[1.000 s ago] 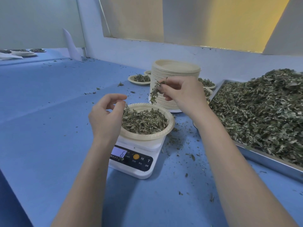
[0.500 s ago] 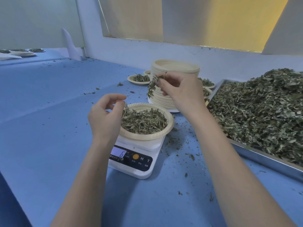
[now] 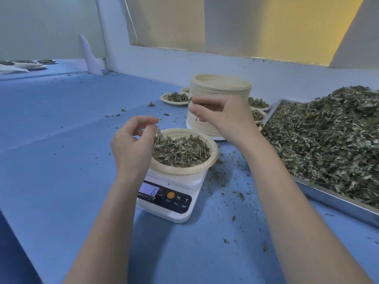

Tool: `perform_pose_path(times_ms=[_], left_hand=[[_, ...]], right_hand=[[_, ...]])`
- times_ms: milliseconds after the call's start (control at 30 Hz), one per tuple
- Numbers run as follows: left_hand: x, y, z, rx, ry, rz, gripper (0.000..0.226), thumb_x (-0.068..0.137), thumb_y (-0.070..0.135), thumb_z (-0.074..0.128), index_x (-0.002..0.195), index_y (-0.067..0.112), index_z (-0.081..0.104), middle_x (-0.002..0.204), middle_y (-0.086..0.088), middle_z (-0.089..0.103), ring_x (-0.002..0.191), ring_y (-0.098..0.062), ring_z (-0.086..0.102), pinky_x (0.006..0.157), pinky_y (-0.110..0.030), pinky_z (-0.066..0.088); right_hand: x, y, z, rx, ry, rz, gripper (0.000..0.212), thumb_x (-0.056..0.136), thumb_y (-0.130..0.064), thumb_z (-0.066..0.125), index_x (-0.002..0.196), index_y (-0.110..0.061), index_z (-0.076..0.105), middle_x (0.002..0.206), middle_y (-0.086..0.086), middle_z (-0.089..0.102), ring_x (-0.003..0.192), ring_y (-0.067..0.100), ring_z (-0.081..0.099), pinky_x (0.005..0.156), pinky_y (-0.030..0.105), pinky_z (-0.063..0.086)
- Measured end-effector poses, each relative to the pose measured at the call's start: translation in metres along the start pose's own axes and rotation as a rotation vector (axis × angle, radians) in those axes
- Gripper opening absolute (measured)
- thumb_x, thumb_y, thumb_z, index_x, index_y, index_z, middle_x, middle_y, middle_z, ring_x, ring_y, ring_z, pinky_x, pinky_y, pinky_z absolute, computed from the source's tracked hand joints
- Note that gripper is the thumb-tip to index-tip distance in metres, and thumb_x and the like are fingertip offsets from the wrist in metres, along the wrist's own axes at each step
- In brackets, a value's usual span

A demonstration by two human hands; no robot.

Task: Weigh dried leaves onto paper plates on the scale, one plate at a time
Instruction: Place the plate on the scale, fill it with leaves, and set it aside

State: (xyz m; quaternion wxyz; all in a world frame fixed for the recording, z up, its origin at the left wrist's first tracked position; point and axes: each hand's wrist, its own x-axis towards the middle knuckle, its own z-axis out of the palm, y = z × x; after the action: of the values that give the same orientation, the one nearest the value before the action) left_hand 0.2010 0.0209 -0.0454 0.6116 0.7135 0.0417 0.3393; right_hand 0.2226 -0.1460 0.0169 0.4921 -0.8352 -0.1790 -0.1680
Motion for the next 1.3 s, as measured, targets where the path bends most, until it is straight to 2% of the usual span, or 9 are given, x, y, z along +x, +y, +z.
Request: perform_pose_path(times_ms=[467, 667, 767, 833, 900, 1033, 1133, 1233, 1300], left_hand=[[0.001, -0.002, 0.001, 0.005, 0.006, 0.015, 0.024, 0.083, 0.015, 0.058, 0.077, 0.036, 0.067, 0.091, -0.005, 0.068, 0.063, -0.006, 0.047, 0.061, -0.008, 0.040], [0.002, -0.003, 0.000, 0.033, 0.017, 0.024, 0.025, 0.084, 0.015, 0.057, 0.077, 0.037, 0.067, 0.088, -0.001, 0.068, 0.064, -0.006, 0.047, 0.061, -0.010, 0.040], [-0.007, 0.004, 0.007, 0.225, 0.026, 0.224, 0.020, 0.082, 0.014, 0.054, 0.082, 0.030, 0.066, 0.080, 0.011, 0.063, 0.078, -0.011, 0.052, 0.069, -0.018, 0.037], [-0.020, 0.016, 0.024, 0.367, -0.078, 0.486, 0.024, 0.079, 0.016, 0.048, 0.090, 0.016, 0.069, 0.083, 0.007, 0.064, 0.084, -0.019, 0.053, 0.075, -0.026, 0.040], [-0.030, 0.028, 0.050, 0.407, -0.240, 0.624, 0.026, 0.078, 0.016, 0.049, 0.092, 0.008, 0.068, 0.086, -0.001, 0.065, 0.086, -0.024, 0.054, 0.077, -0.031, 0.041], [-0.041, 0.048, 0.096, 0.344, -0.358, 0.435, 0.015, 0.080, 0.008, 0.057, 0.095, 0.007, 0.058, 0.100, -0.004, 0.058, 0.098, -0.024, 0.049, 0.083, -0.032, 0.038], [-0.048, 0.058, 0.124, 0.280, -0.437, 0.338, 0.015, 0.081, 0.009, 0.056, 0.095, 0.009, 0.061, 0.104, -0.004, 0.060, 0.102, -0.025, 0.050, 0.088, -0.038, 0.041], [-0.059, 0.060, 0.139, 0.282, -0.533, 0.364, 0.016, 0.082, 0.011, 0.057, 0.094, 0.014, 0.066, 0.099, 0.000, 0.062, 0.097, -0.020, 0.052, 0.086, -0.034, 0.042], [-0.058, 0.056, 0.138, 0.303, -0.531, 0.375, 0.016, 0.082, 0.011, 0.058, 0.094, 0.016, 0.067, 0.098, 0.003, 0.062, 0.093, -0.014, 0.052, 0.082, -0.026, 0.040]], right_hand=[[0.000, 0.003, -0.002, 0.038, 0.066, 0.003, 0.019, 0.078, -0.022, 0.077, 0.097, -0.023, 0.073, 0.089, -0.008, 0.072, 0.081, 0.008, 0.069, 0.087, 0.027, 0.053], [0.002, 0.006, -0.005, -0.001, 0.076, 0.000, 0.020, 0.079, -0.023, 0.077, 0.098, -0.024, 0.073, 0.089, -0.009, 0.072, 0.082, 0.007, 0.068, 0.085, 0.020, 0.052], [0.005, 0.011, -0.012, -0.057, 0.101, 0.024, 0.021, 0.078, -0.024, 0.077, 0.099, -0.024, 0.073, 0.087, -0.012, 0.071, 0.082, 0.005, 0.067, 0.080, 0.012, 0.050], [0.006, 0.015, -0.016, -0.073, 0.093, 0.044, 0.022, 0.078, -0.022, 0.077, 0.099, -0.023, 0.074, 0.087, -0.010, 0.071, 0.085, 0.007, 0.067, 0.084, 0.019, 0.051], [0.007, 0.019, -0.020, -0.092, 0.088, 0.045, 0.021, 0.078, -0.020, 0.076, 0.099, -0.022, 0.074, 0.085, -0.009, 0.070, 0.087, 0.008, 0.067, 0.086, 0.022, 0.051], [0.008, 0.031, -0.047, -0.190, 0.134, 0.044, 0.022, 0.081, -0.015, 0.072, 0.102, -0.020, 0.074, 0.088, -0.007, 0.069, 0.086, 0.006, 0.064, 0.075, 0.006, 0.046], [0.003, 0.046, -0.080, -0.285, 0.157, 0.093, 0.027, 0.077, -0.012, 0.075, 0.102, -0.020, 0.074, 0.092, -0.005, 0.070, 0.081, 0.003, 0.060, 0.062, -0.003, 0.039], [-0.008, 0.065, -0.110, -0.455, 0.032, 0.204, 0.032, 0.076, -0.023, 0.078, 0.106, -0.030, 0.071, 0.108, -0.009, 0.066, 0.090, 0.004, 0.055, 0.064, 0.007, 0.039], [-0.016, 0.076, -0.124, -0.540, -0.130, 0.340, 0.031, 0.079, -0.033, 0.075, 0.109, -0.037, 0.069, 0.122, -0.010, 0.062, 0.110, 0.012, 0.051, 0.084, 0.021, 0.043]])
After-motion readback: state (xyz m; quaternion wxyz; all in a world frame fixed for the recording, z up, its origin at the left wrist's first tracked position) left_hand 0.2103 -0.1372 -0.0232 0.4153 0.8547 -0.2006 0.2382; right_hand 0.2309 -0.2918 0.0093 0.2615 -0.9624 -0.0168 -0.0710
